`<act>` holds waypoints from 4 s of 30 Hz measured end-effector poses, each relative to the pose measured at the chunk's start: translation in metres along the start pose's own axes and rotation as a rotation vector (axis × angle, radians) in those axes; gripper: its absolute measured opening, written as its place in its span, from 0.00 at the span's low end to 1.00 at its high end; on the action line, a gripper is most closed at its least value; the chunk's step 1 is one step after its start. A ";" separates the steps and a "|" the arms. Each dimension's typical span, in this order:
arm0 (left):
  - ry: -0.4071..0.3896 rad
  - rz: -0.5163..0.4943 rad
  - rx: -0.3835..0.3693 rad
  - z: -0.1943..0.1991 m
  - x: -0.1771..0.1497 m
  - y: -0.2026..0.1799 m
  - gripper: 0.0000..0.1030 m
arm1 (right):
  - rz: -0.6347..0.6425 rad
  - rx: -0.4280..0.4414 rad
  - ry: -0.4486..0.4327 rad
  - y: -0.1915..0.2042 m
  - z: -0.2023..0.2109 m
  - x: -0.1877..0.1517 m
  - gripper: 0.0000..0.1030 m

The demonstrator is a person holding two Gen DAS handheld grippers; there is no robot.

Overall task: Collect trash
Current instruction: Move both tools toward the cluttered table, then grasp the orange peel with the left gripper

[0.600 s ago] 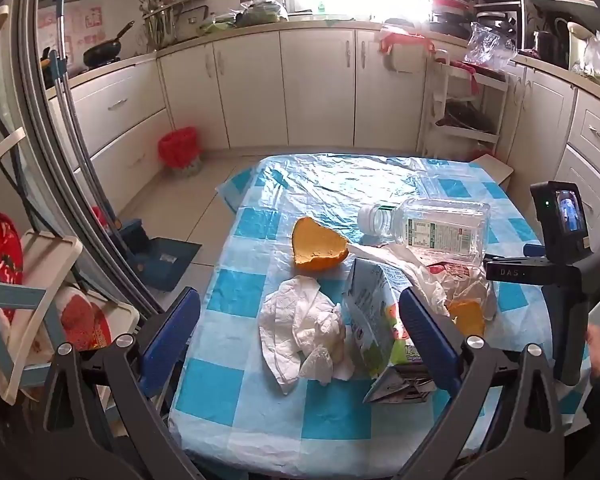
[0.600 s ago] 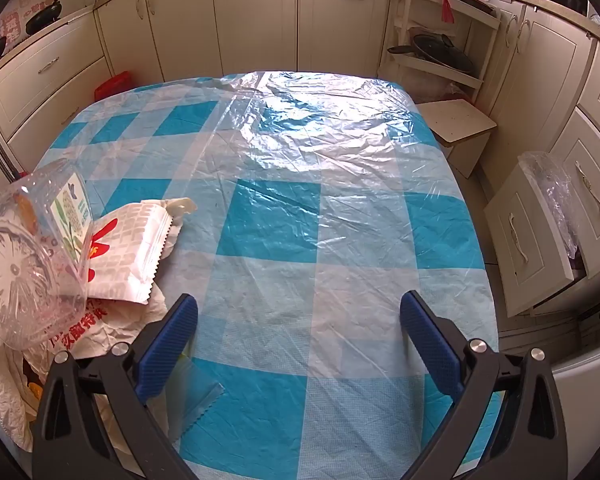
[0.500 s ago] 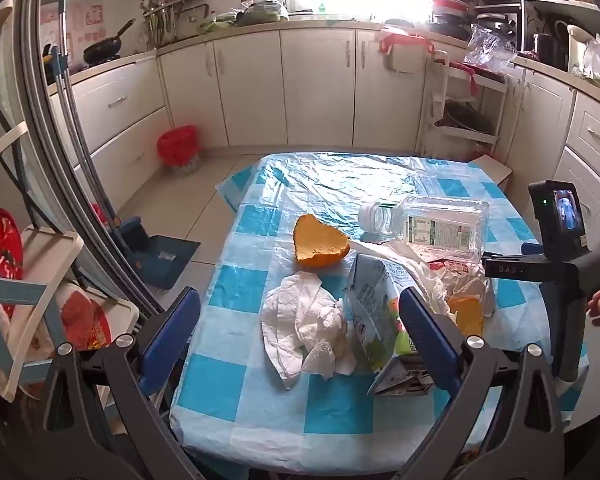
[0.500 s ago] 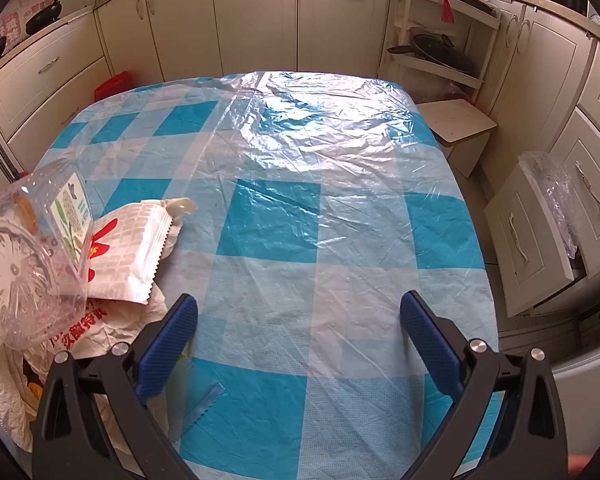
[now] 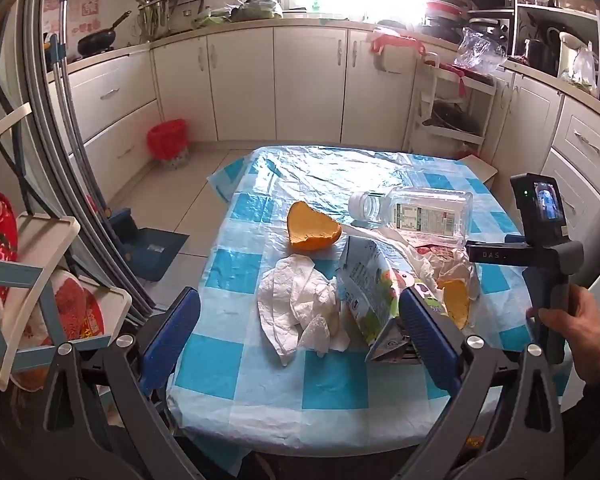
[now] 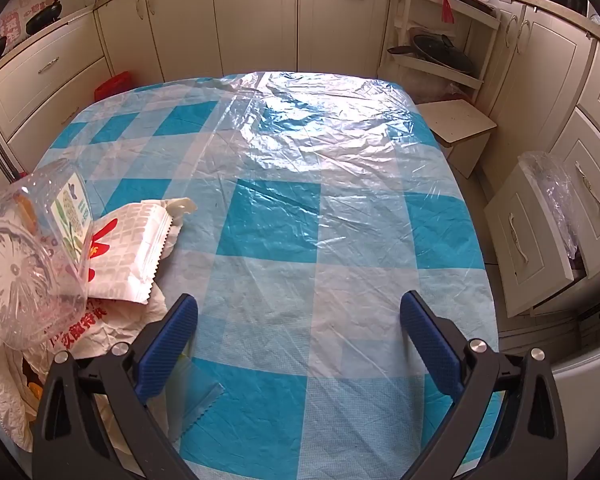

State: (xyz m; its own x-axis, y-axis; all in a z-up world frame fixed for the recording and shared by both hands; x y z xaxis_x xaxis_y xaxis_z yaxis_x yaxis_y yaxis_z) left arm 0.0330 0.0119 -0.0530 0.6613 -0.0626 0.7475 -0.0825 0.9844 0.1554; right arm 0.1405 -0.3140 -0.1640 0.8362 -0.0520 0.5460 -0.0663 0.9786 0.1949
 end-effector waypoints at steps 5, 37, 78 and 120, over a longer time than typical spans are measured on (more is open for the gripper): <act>0.007 -0.001 -0.012 -0.002 0.000 -0.001 0.93 | 0.000 0.000 0.000 0.000 0.001 0.000 0.94; -0.047 0.014 0.030 0.063 -0.018 0.021 0.93 | 0.129 0.100 -0.451 0.112 0.219 -0.093 0.93; -0.084 -0.024 0.022 0.131 -0.045 0.016 0.93 | 0.098 0.095 -0.506 0.133 0.278 -0.143 0.93; 0.179 -0.153 -0.042 -0.153 0.064 -0.032 0.78 | 0.272 0.305 -0.204 0.164 0.116 -0.069 0.54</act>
State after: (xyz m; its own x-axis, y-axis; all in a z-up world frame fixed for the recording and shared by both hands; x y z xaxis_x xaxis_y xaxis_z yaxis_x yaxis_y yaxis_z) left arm 0.1916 0.0011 -0.1092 0.7858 -0.1847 0.5903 0.0573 0.9720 0.2278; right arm 0.0087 -0.1728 -0.0749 0.6438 0.1301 0.7541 -0.4513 0.8604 0.2368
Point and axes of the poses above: each gripper's, at about its wrist camera, not at the fingertips, and z roughly against the way its jaws point, y to its left, x to its top, the point moved 8 cm from there along -z, roughly the way its jaws point, and after that the axes turned 14 degrees about x, right-handed, at the moved point
